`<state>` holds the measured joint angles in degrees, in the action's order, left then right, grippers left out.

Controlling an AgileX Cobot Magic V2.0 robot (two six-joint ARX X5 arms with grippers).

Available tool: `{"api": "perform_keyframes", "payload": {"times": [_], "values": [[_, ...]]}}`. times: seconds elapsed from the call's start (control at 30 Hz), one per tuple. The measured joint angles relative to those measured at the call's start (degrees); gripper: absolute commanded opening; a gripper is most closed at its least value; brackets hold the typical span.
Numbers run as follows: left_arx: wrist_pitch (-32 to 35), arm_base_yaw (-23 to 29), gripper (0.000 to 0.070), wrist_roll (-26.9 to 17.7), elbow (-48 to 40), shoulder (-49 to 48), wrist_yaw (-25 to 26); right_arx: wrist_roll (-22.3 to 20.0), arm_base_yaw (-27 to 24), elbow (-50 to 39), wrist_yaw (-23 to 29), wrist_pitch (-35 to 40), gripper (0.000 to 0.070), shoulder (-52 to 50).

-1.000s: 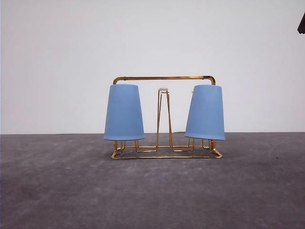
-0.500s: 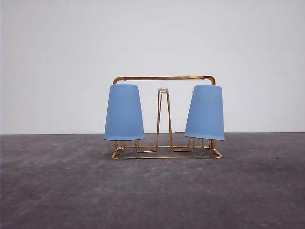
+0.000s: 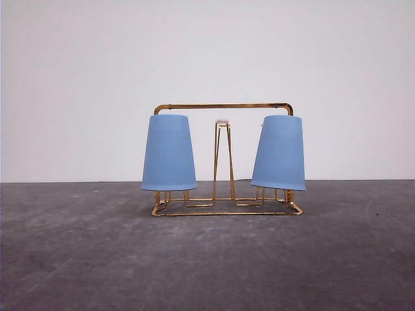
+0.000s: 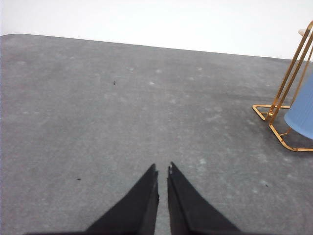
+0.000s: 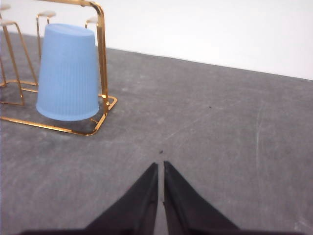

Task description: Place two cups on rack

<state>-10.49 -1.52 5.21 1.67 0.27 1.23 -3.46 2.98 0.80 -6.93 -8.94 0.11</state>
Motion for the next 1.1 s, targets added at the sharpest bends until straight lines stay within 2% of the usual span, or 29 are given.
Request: {"api": "perform_keyframes", "payload": {"times": [0.3, 1.1], "values": [[-0.01, 0.00, 0.0016, 0.00, 0.00, 0.00, 0.00, 0.37, 0.00, 0.04, 5.44, -1.03, 0.0017, 0.09], [-0.01, 0.00, 0.0016, 0.02, 0.00, 0.00, 0.00, 0.30, 0.00, 0.04, 5.48, -0.39, 0.0017, 0.09]]}}
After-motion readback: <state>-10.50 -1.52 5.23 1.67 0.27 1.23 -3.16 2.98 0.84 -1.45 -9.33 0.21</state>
